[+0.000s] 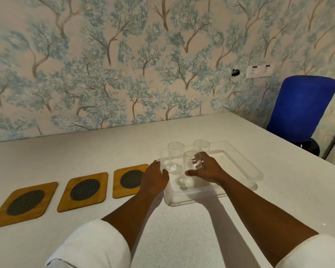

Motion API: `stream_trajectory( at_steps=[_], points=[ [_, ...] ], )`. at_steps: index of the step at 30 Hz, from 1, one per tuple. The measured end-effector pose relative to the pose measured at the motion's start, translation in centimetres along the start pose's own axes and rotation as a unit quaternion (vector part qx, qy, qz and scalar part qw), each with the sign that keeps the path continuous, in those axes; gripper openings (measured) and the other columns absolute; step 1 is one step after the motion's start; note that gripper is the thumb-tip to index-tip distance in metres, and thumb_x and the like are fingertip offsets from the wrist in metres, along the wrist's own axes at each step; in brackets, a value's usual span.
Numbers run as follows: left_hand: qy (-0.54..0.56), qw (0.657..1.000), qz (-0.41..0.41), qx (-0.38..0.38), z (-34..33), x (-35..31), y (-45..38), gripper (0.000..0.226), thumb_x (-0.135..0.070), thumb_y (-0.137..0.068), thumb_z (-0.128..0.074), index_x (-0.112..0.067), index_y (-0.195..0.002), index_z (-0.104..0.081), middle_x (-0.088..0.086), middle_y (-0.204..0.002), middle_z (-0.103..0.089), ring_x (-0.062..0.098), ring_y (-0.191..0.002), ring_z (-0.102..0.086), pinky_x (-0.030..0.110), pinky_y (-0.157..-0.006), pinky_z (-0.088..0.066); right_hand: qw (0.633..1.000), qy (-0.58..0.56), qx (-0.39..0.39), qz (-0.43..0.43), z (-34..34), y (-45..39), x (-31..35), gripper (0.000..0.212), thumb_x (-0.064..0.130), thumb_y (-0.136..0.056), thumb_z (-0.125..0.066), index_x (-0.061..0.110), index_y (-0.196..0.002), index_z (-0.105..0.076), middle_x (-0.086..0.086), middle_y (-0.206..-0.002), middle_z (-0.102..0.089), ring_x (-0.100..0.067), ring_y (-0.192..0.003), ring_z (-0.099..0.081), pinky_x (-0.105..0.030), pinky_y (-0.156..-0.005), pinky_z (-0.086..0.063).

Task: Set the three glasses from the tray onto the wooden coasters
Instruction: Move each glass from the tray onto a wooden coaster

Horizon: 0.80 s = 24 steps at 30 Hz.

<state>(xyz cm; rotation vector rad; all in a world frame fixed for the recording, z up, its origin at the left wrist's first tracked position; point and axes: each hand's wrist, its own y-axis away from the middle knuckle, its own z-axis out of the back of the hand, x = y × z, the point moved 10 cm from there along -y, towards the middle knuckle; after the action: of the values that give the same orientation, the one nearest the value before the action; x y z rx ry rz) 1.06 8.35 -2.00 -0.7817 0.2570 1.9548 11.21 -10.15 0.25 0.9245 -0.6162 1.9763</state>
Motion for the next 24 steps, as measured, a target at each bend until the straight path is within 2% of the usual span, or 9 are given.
stream_trajectory(
  at_steps=[3, 8, 12, 15, 19, 24],
  points=[
    [-0.009, 1.0, -0.01, -0.016, 1.6, 1.5, 0.5, 0.053, -0.034, -0.097, -0.043, -0.013, -0.145, -0.036, 0.004, -0.156, -0.031, 0.02, -0.142, -0.03, 0.036, -0.115, -0.025, 0.999, -0.001, -0.022, 0.027, 0.7, 0.0, 1.8, 0.07, 0.037, -0.065, -0.089, 0.017, -0.121, -0.051, 0.003, -0.114, -0.063, -0.014, -0.093, -0.062, -0.018, -0.069, -0.046],
    [-0.059, 0.998, -0.026, -0.029, 3.8, 3.4, 2.1, 0.049, -0.028, -0.098, -0.041, -0.011, -0.144, -0.036, 0.005, -0.155, -0.032, 0.026, -0.133, -0.043, 0.037, -0.106, -0.037, 0.995, -0.014, -0.067, 0.068, 1.7, -0.1, 6.0, 0.073, 0.037, -0.064, -0.089, 0.016, -0.122, -0.052, 0.004, -0.109, -0.064, -0.015, -0.093, -0.064, -0.033, -0.082, -0.054],
    [-0.079, 0.996, -0.01, -0.032, 5.1, 6.0, 3.7, 0.049, -0.031, -0.098, -0.039, -0.014, -0.144, -0.035, 0.006, -0.155, -0.032, 0.027, -0.133, -0.042, 0.04, -0.104, -0.038, 0.992, -0.031, -0.082, 0.096, 1.2, 0.0, 9.3, 0.073, 0.038, -0.064, -0.088, 0.017, -0.123, -0.052, 0.005, -0.108, -0.066, -0.015, -0.093, -0.065, -0.031, -0.081, -0.053],
    [-0.106, 0.993, -0.003, -0.047, 6.6, 7.9, 5.1, 0.048, -0.03, -0.099, -0.038, -0.013, -0.143, -0.036, 0.007, -0.157, -0.026, 0.027, -0.134, -0.042, 0.042, -0.102, -0.042, 0.99, -0.048, -0.078, 0.108, 0.0, 0.0, 11.4, 0.072, 0.041, -0.065, -0.088, 0.018, -0.123, -0.052, 0.005, -0.11, -0.067, -0.014, -0.093, -0.065, -0.03, -0.08, -0.053],
    [-0.135, 0.989, -0.002, -0.062, 8.7, 11.2, 6.9, 0.047, -0.03, -0.098, -0.038, -0.012, -0.141, -0.04, 0.01, -0.155, -0.031, 0.027, -0.136, -0.04, 0.041, -0.102, -0.043, 0.989, -0.057, -0.061, 0.12, -2.5, -0.3, 13.8, 0.074, 0.045, -0.065, -0.087, 0.019, -0.124, -0.052, 0.004, -0.112, -0.067, -0.015, -0.094, -0.066, -0.032, -0.081, -0.054],
    [-0.138, 0.987, 0.033, -0.075, 10.9, 15.8, 9.3, 0.049, -0.032, -0.1, -0.035, -0.013, -0.145, -0.035, 0.007, -0.157, -0.026, 0.024, -0.143, -0.028, 0.042, -0.109, -0.037, 0.988, -0.074, -0.032, 0.13, -6.2, -0.7, 16.6, 0.08, 0.046, -0.066, -0.086, 0.016, -0.131, -0.051, 0.004, -0.115, -0.066, -0.015, -0.097, -0.066, -0.029, -0.082, -0.053]
  ],
)
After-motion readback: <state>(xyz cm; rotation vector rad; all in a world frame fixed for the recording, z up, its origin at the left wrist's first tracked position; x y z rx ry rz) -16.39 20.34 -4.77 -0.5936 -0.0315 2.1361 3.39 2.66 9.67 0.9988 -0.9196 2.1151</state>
